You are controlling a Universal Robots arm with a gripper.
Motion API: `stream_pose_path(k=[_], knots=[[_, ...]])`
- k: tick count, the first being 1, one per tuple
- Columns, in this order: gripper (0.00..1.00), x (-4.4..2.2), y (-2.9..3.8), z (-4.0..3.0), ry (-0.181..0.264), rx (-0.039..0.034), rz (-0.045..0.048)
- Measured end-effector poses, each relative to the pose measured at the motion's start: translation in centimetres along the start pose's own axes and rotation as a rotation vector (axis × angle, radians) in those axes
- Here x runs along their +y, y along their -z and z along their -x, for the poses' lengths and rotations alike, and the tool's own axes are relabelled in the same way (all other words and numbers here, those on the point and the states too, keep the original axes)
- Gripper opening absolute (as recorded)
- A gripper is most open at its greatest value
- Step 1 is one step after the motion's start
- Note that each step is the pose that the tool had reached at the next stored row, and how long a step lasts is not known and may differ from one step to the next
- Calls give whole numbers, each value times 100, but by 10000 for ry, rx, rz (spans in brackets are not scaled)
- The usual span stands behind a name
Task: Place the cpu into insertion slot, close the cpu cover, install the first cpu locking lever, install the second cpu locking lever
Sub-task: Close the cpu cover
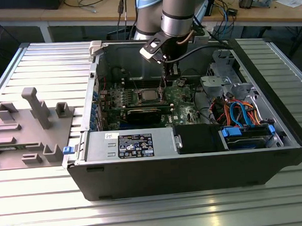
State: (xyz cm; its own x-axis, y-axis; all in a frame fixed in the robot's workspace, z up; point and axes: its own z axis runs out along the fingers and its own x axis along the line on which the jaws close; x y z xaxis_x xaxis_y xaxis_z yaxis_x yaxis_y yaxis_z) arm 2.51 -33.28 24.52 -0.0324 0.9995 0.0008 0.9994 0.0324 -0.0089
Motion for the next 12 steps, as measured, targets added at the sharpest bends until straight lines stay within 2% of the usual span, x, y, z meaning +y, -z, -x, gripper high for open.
stream_pose_path(k=[12], knots=[[11,-51,-3,-2,-1,-1,0]])
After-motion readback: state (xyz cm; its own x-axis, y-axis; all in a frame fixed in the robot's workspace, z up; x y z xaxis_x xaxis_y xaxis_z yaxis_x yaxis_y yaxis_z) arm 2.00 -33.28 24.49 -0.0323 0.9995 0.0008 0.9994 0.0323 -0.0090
